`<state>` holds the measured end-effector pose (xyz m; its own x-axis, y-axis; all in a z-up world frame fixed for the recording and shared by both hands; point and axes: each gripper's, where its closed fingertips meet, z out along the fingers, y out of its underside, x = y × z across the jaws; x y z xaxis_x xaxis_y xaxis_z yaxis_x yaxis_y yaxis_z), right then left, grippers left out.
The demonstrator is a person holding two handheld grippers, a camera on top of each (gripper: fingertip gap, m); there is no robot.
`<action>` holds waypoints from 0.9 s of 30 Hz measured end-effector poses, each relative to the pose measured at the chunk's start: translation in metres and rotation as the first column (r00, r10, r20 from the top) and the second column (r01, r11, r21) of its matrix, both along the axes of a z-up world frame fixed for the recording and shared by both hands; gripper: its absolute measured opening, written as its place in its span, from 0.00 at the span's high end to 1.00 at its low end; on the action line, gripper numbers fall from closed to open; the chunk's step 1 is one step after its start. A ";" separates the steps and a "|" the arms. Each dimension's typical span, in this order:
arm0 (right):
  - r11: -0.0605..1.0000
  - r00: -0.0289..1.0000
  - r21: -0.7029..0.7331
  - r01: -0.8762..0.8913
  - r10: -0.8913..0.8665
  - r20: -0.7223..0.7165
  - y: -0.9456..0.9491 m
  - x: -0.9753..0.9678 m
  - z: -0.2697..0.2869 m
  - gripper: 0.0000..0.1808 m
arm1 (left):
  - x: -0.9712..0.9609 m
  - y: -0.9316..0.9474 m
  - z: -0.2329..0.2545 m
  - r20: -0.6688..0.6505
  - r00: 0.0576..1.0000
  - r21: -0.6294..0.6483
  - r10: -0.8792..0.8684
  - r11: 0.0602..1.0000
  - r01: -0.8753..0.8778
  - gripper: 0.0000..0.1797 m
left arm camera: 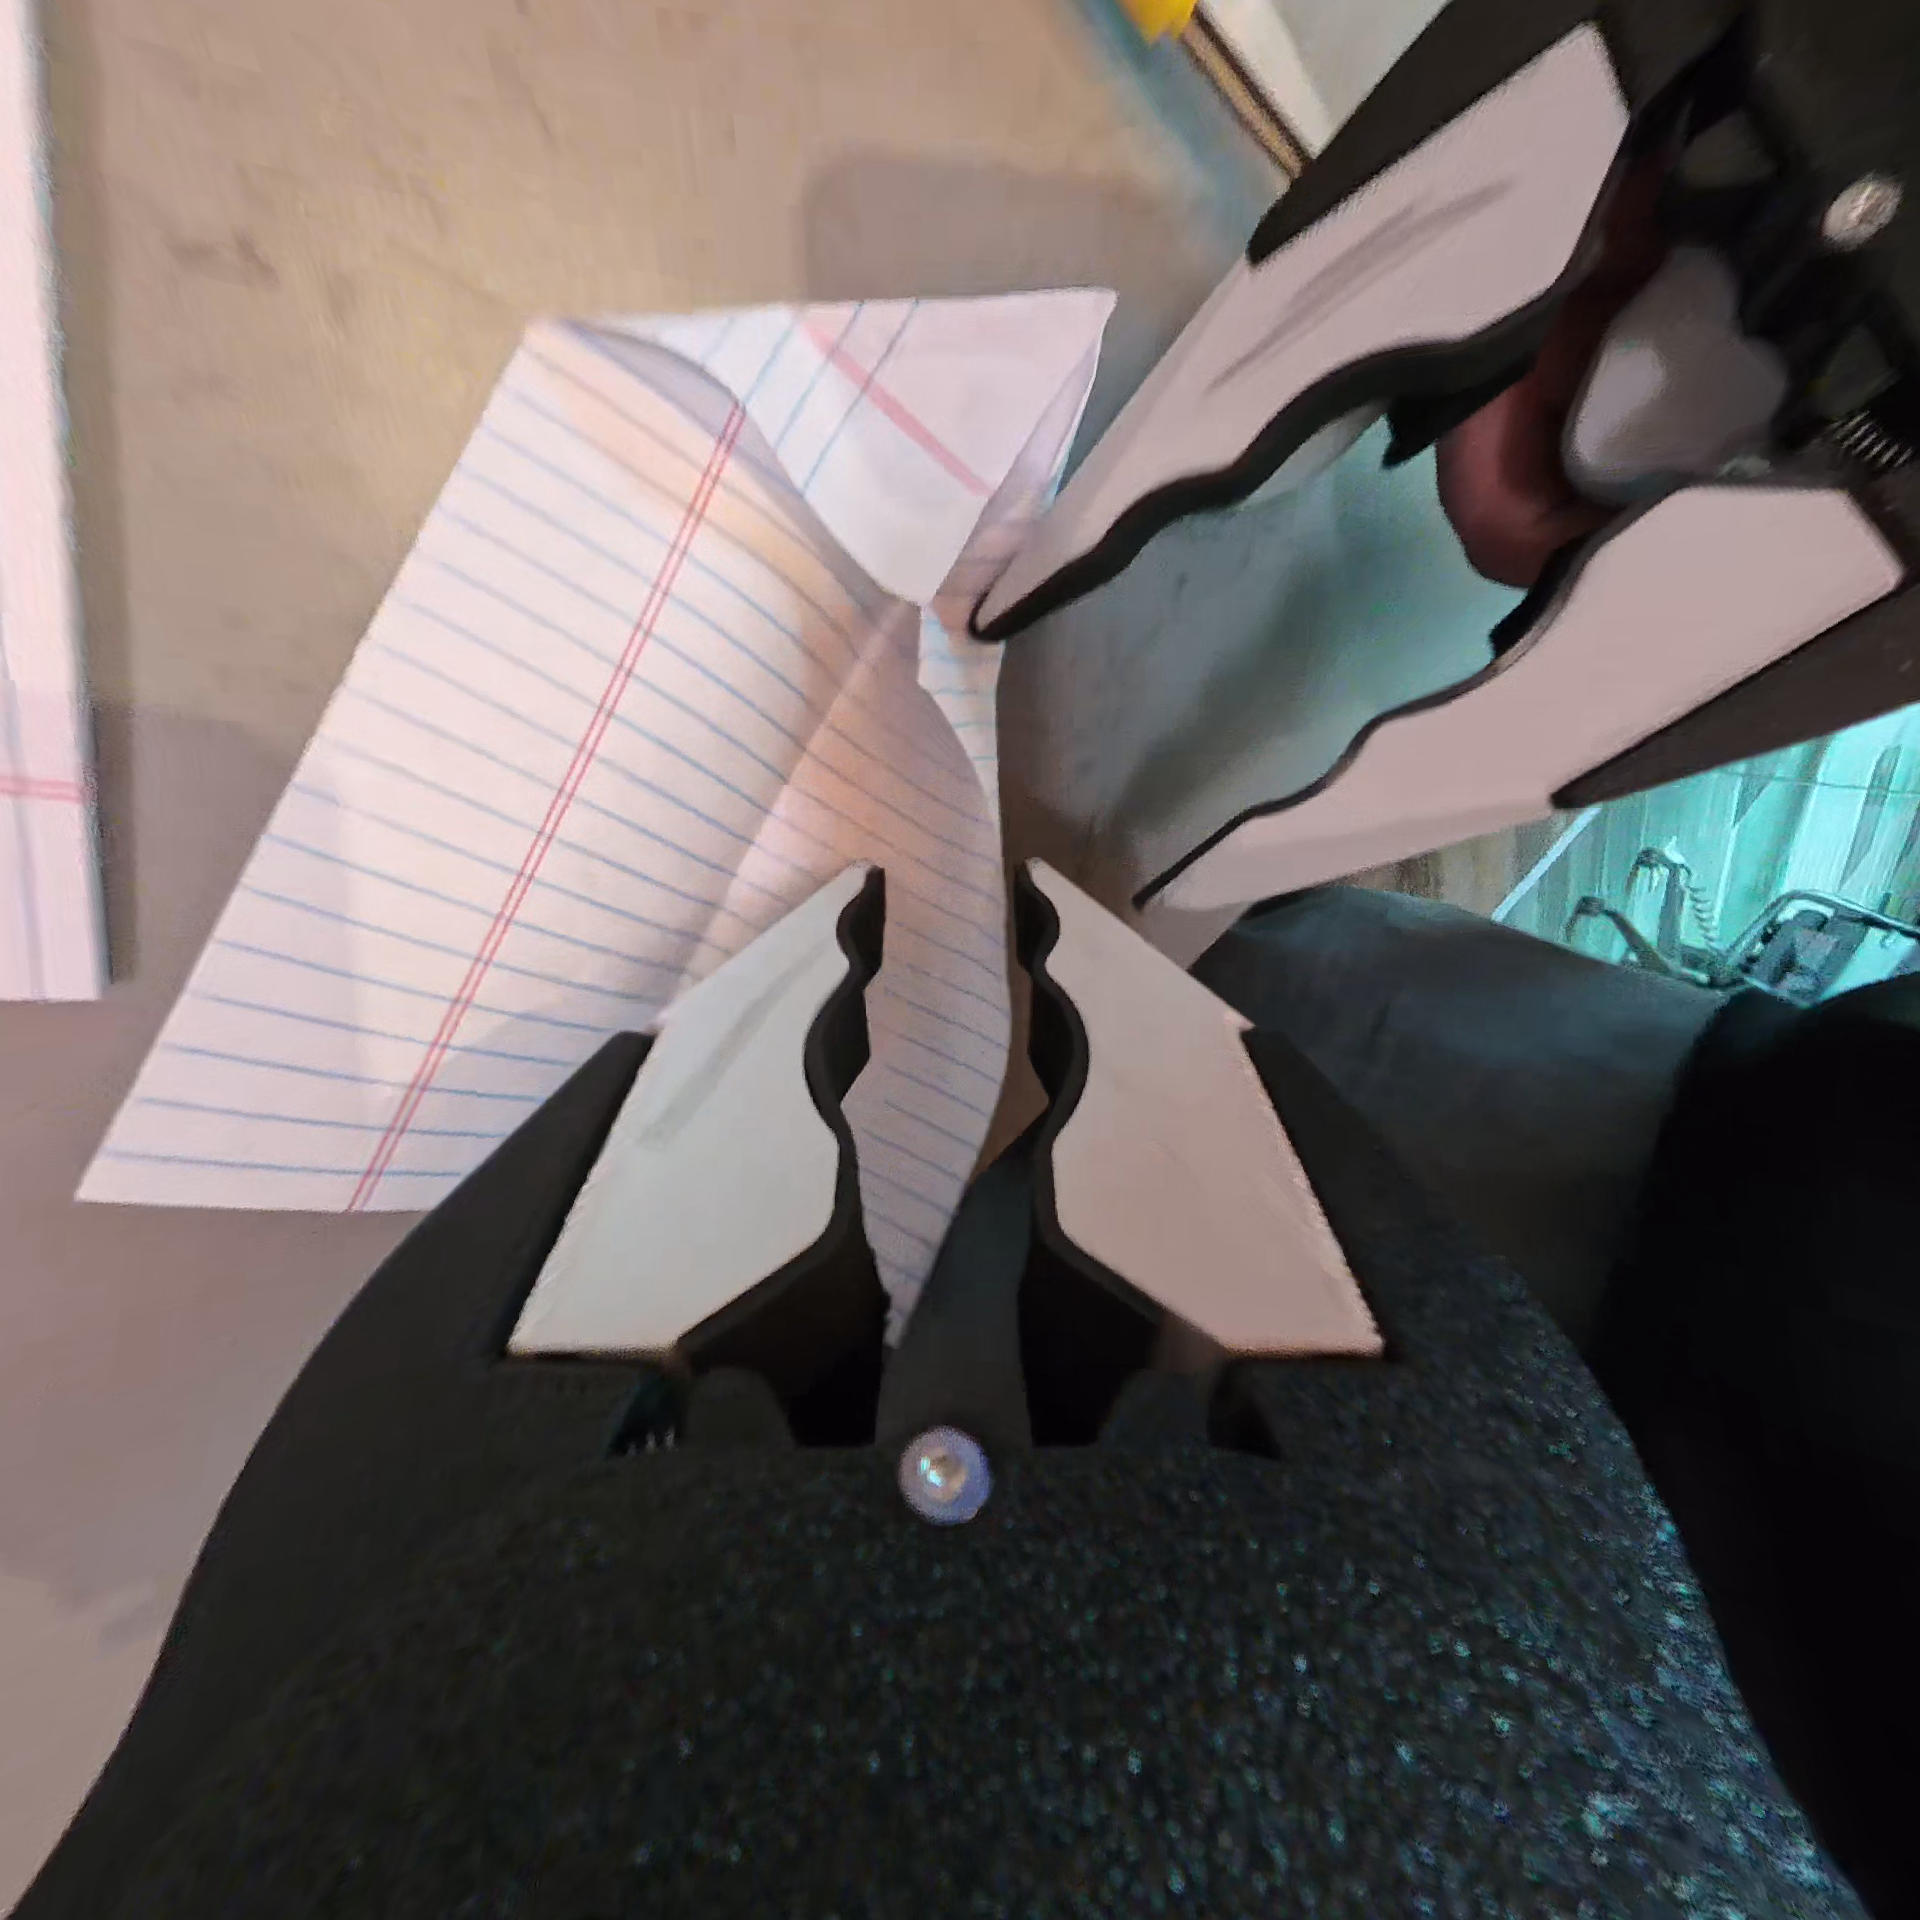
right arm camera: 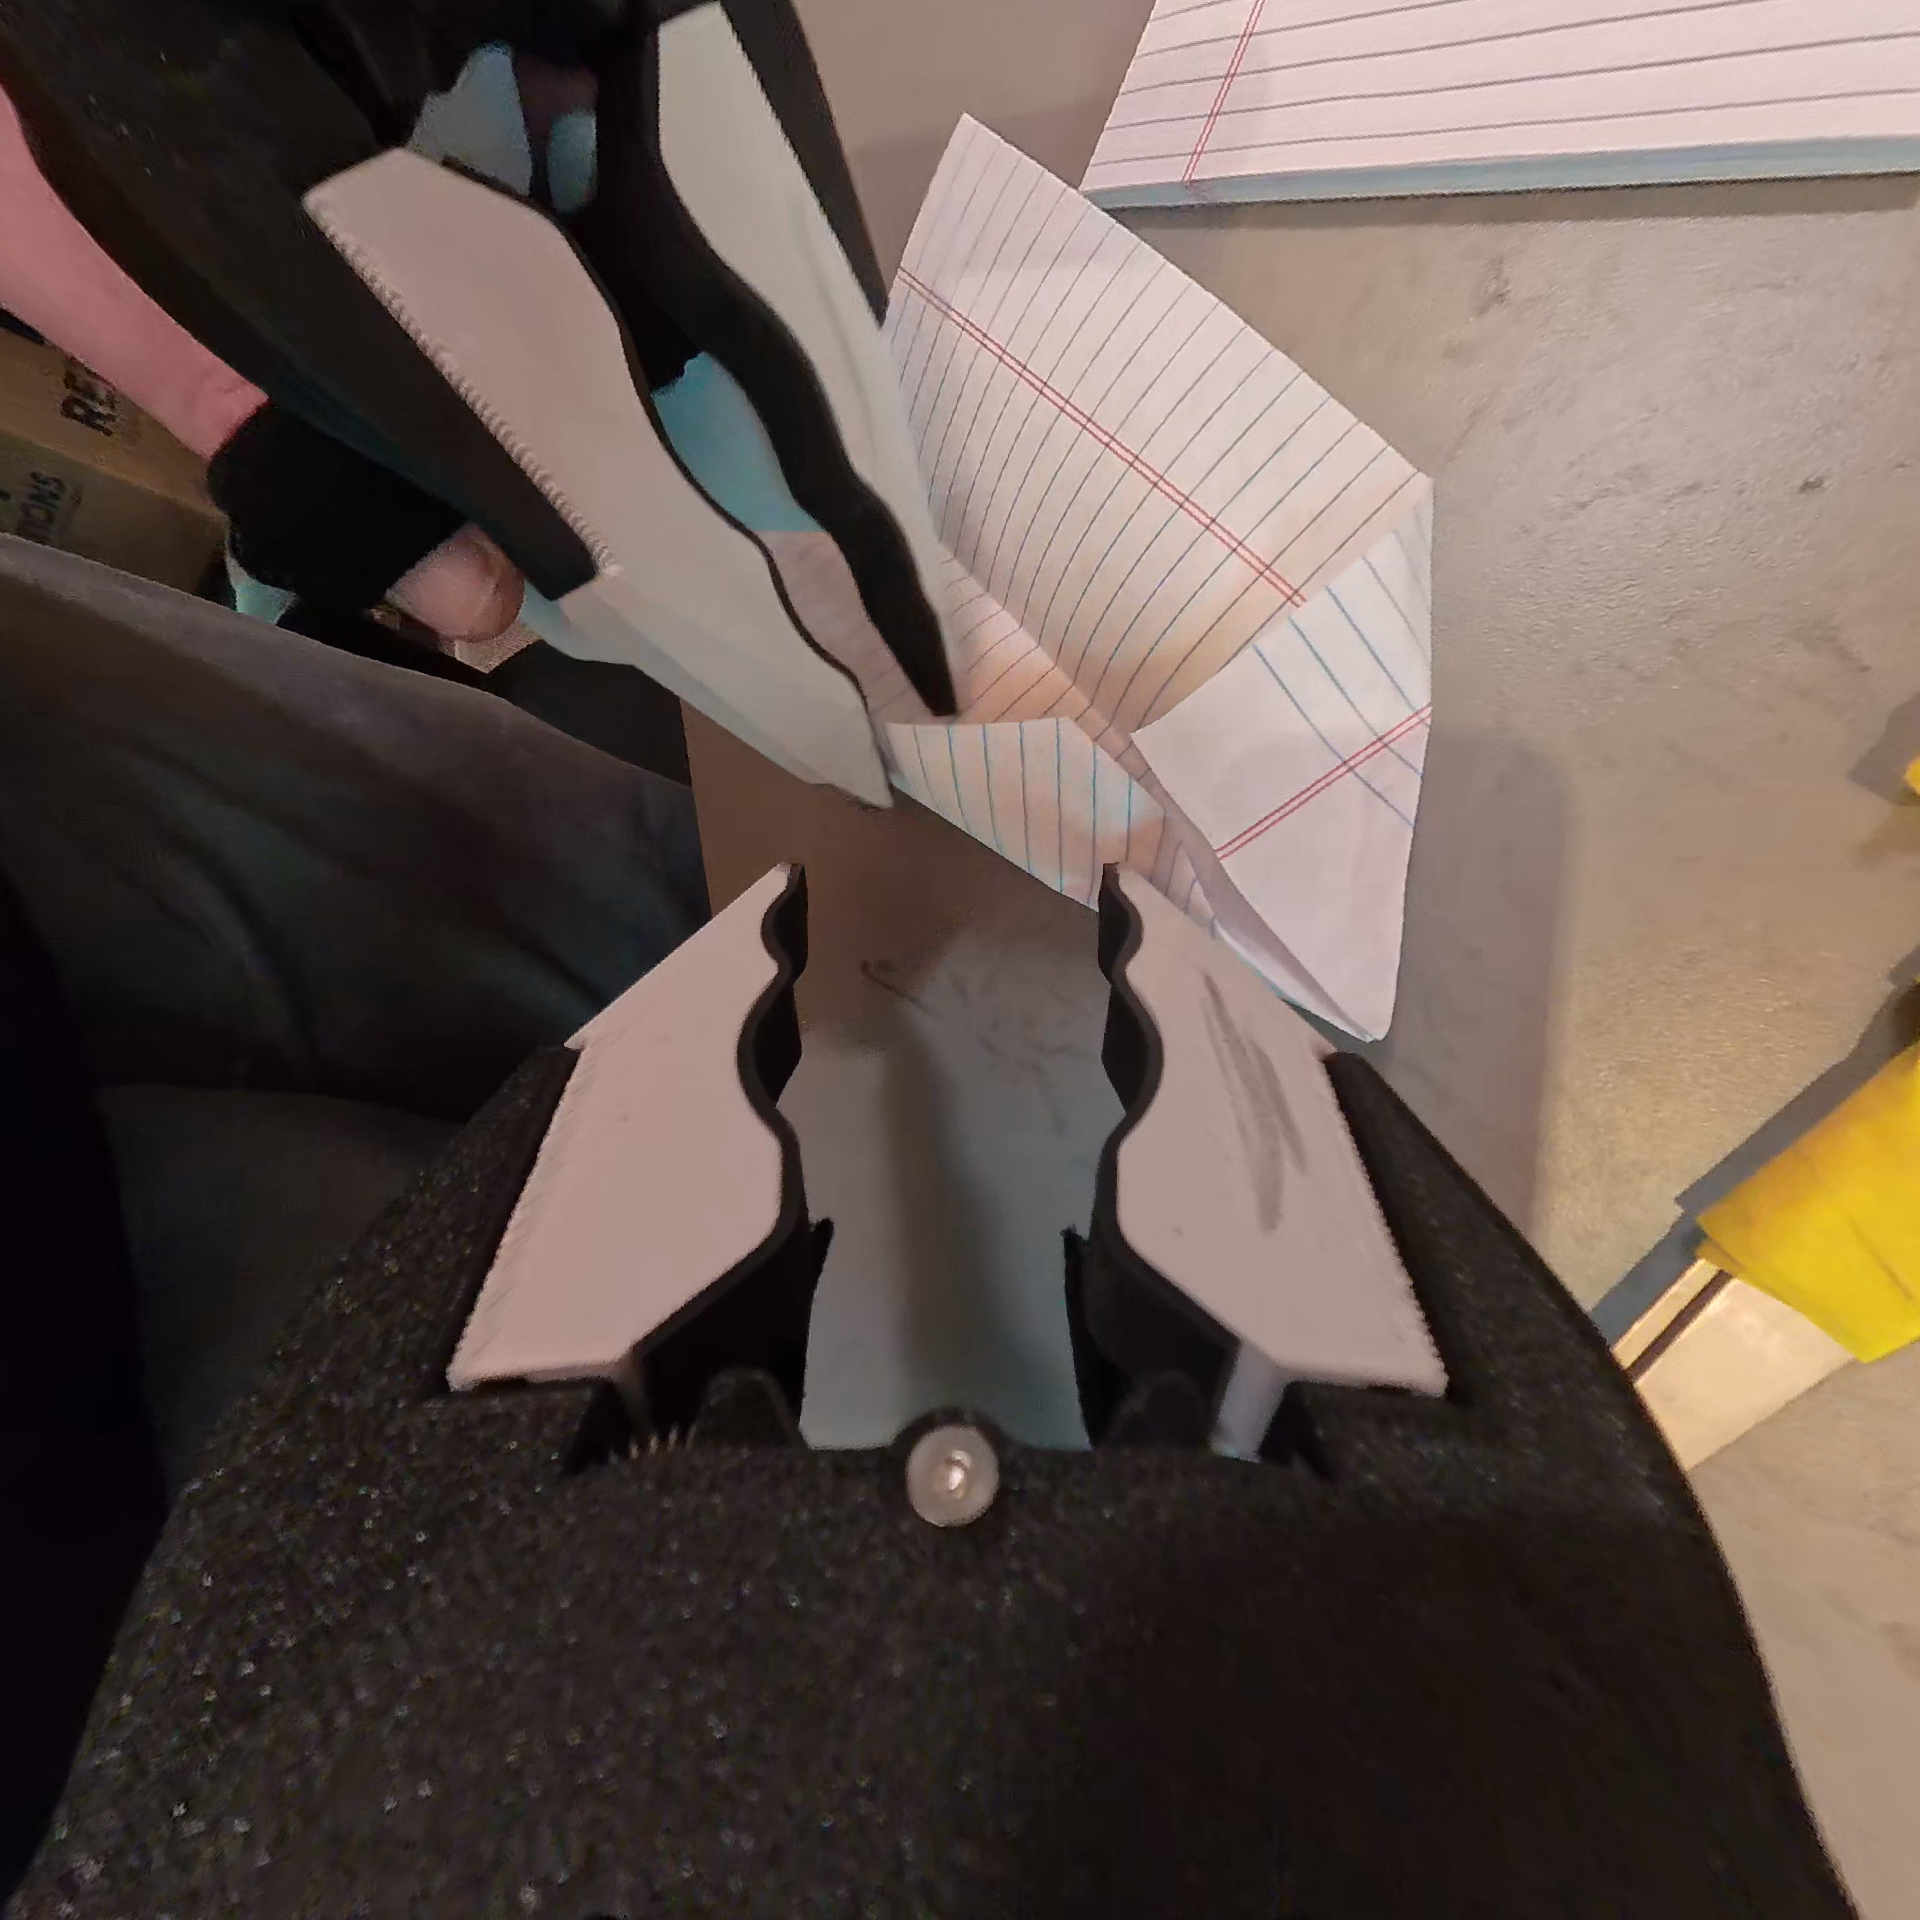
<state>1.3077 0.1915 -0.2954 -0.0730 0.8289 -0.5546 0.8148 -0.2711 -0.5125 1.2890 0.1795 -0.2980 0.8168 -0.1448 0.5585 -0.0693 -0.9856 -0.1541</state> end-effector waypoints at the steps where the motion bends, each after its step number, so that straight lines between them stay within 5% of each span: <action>1: 1.000 1.000 0.000 -0.001 0.001 -0.001 0.000 0.000 0.000 0.70 | 0.000 0.005 0.001 -0.006 1.000 0.016 0.006 1.000 -0.006 0.86; 7: 1.000 1.000 -0.003 -0.008 0.008 0.000 0.000 0.000 0.000 0.69 | 0.015 0.022 -0.001 0.073 0.997 0.008 0.040 0.999 -0.040 0.88; 11: 1.000 1.000 -0.019 -0.005 0.005 0.000 0.000 0.001 0.002 0.69 | 0.014 0.025 -0.012 0.036 0.998 0.005 0.051 0.999 -0.051 1.00; 19: 0.998 0.997 -0.004 0.068 -0.068 -0.041 0.021 0.016 0.016 0.67 | 0.013 0.025 -0.013 0.079 0.995 -0.007 0.059 0.998 -0.059 1.00; 27: 0.981 0.997 0.191 -0.022 0.035 -0.065 0.042 0.023 0.011 0.83 | 0.013 0.025 -0.013 0.118 0.992 -0.024 0.040 0.999 -0.037 1.00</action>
<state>1.3306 0.2333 -0.2846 -0.1300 0.9157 -0.3802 0.7827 -0.1407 -0.6063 1.3020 0.2044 -0.3108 0.7496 -0.1015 0.6540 -0.0139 -0.9904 -0.1378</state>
